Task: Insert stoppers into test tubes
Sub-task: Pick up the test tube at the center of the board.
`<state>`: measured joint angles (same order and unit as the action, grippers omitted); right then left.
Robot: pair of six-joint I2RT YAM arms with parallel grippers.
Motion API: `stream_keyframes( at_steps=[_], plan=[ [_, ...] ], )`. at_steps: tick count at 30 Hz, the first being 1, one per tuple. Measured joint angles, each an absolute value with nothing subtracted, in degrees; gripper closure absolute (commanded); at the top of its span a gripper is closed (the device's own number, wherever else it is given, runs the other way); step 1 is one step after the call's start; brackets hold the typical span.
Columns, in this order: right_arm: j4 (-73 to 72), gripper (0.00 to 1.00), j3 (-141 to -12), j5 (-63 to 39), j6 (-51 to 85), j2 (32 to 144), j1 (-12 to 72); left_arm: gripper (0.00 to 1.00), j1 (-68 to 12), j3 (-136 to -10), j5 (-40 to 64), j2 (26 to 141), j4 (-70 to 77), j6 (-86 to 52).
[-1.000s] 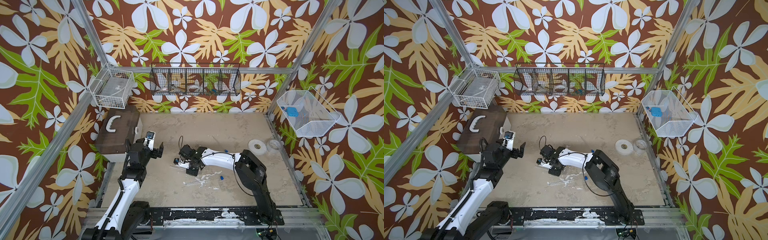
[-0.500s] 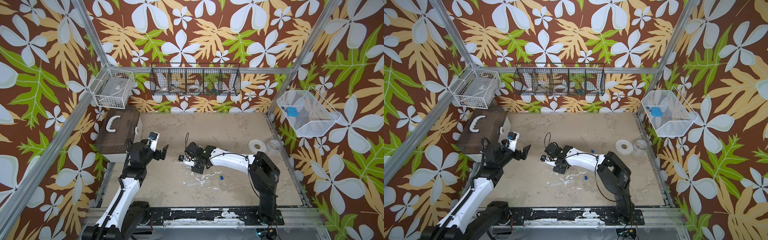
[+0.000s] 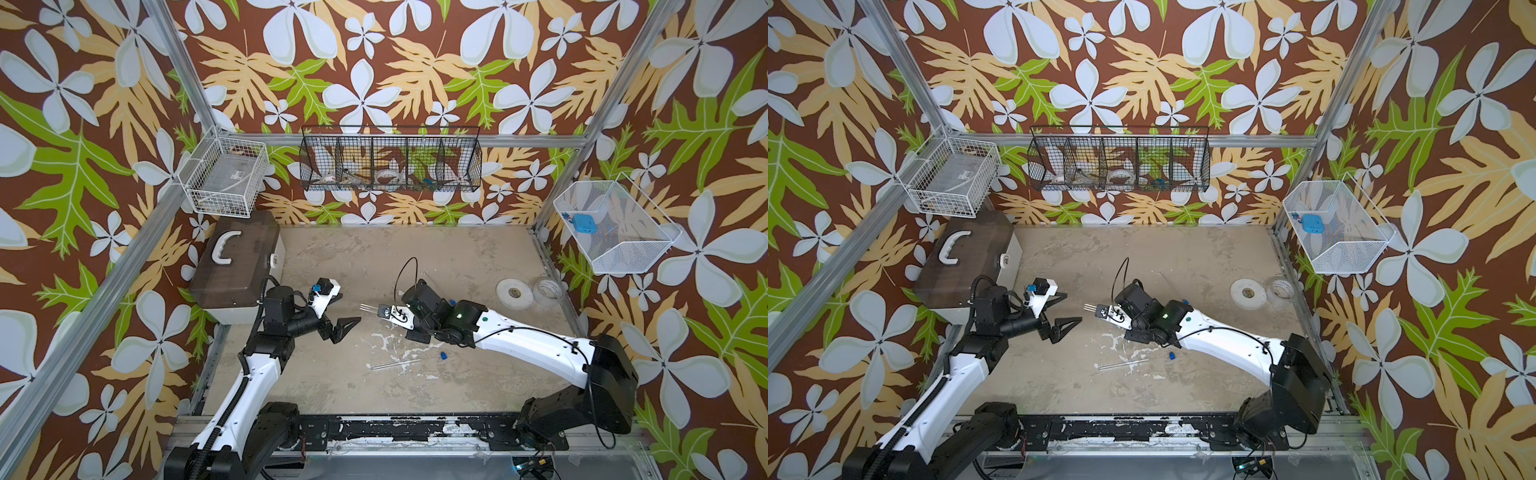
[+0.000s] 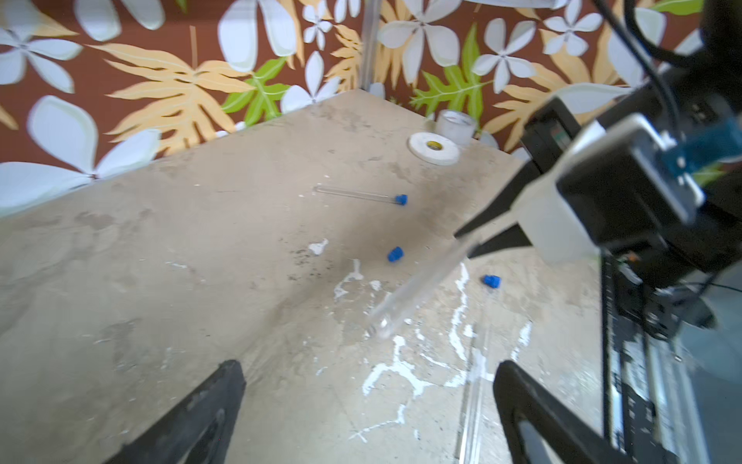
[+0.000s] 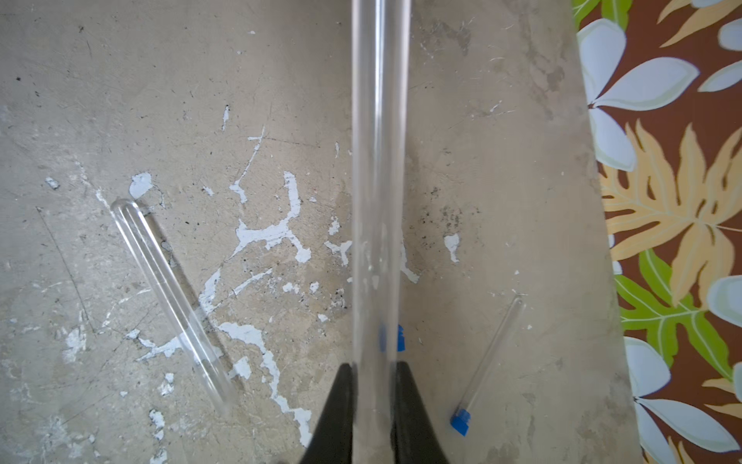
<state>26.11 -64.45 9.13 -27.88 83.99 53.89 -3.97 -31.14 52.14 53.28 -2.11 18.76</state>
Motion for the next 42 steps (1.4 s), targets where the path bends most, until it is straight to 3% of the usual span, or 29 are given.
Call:
stream_keyframes(
  at_steps=[14, 25, 42],
  plan=[
    [21.2, 0.85, -57.8, 11.1, -36.5, 77.1, 58.9, 0.02, -6.9, -35.4, 53.0, 56.3, -17.9, 42.0],
    [20.6, 0.85, -57.8, 10.8, -39.5, 79.2, 61.7, 0.09, -10.8, -34.6, 52.5, 58.1, -21.4, 46.8],
    [21.1, 0.86, -61.7, 9.9, -39.5, 84.9, 63.4, 0.43, -15.9, -33.0, 53.6, 59.2, -19.3, 43.5]
  ],
)
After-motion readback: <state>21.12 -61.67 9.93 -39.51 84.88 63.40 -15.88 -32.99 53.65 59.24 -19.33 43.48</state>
